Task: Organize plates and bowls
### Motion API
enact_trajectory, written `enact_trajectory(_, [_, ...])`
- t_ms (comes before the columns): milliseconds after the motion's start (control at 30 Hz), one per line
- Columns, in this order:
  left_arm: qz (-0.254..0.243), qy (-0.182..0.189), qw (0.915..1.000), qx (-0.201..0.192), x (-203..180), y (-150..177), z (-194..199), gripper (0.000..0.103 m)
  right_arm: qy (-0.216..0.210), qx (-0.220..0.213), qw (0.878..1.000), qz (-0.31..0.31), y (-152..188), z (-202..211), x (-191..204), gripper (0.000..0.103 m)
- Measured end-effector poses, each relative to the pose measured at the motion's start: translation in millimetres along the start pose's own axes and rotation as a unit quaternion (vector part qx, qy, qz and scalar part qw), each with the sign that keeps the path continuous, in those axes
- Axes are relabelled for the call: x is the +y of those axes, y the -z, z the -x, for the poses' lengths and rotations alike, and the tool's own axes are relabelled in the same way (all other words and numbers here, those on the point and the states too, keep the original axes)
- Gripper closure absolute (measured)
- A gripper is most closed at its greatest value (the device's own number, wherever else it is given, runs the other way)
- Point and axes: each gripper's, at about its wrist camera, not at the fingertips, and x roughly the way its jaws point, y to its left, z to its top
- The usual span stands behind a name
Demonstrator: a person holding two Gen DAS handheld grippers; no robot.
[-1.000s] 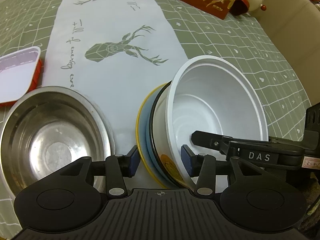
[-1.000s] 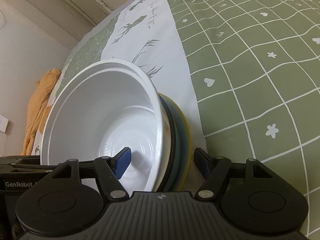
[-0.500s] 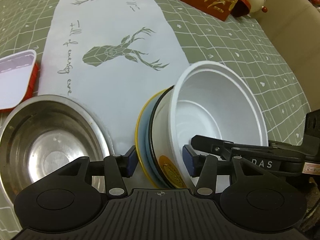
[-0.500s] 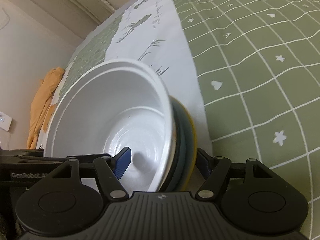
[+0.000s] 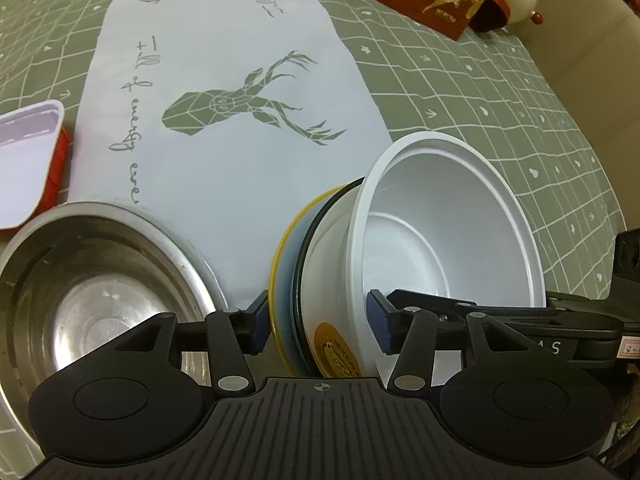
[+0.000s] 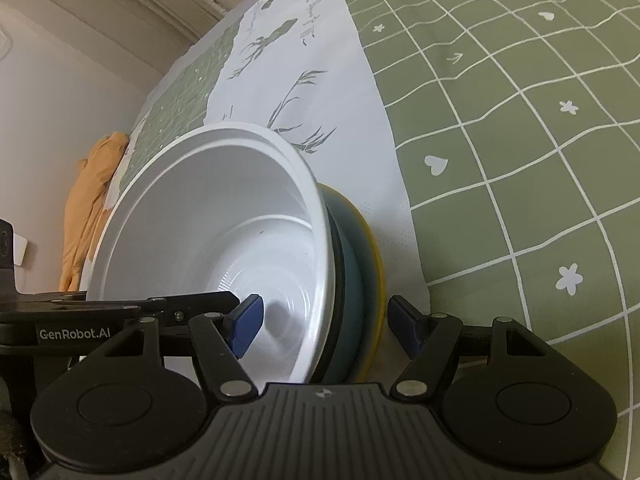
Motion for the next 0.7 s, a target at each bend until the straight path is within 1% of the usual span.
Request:
enact_trajectory(233, [-0.002, 0.006, 1.0, 0.007, 4.4, -0.4, -1.7, 0.05, -0.014, 0.021, 1.0, 0.003, -2.4, -3.3, 0.9, 0.033])
enact_trajectory(267, [-0.005, 0.001, 0.9999, 0.01, 3.9, -0.2, -2.7, 0.051, -0.022, 0.026, 0.999, 0.0, -2.7, -3.9, 0.7, 0.033])
enact_trajectory(333, [-0.008, -0.008, 0.9998, 0.015, 3.6, 0.4, -4.1, 0.052, -0.05, 0.041, 0.998, -0.01, -2.4, -6.4, 2.2, 0.028])
enact_trajectory(467, [0.014, 0.02, 0.9996, 0.016, 11.3, -1.5, -0.2, 0.052, -0.038, 0.034, 0.999, -0.012, -2.3, -5.4, 6.6, 0.028])
enact_trajectory(567, [0.023, 0.042, 0.9987, 0.018, 14.0, -3.5, 3.5, 0.052, -0.009, 0.019, 1.0, 0.005, -2.4, -1.0, 6.1, 0.028])
enact_trajectory(633, [0.021, 0.045, 0.9986, 0.019, 11.8, -4.3, 5.0, 0.051, 0.003, 0.014, 1.0, 0.004, -2.5, 1.0, 2.3, 0.028])
enact_trajectory(700, [0.009, 0.036, 0.9992, 0.017, 6.7, -3.9, 4.6, 0.05, 0.0, 0.016, 1.0, -0.001, -2.9, 2.4, -1.2, 0.028])
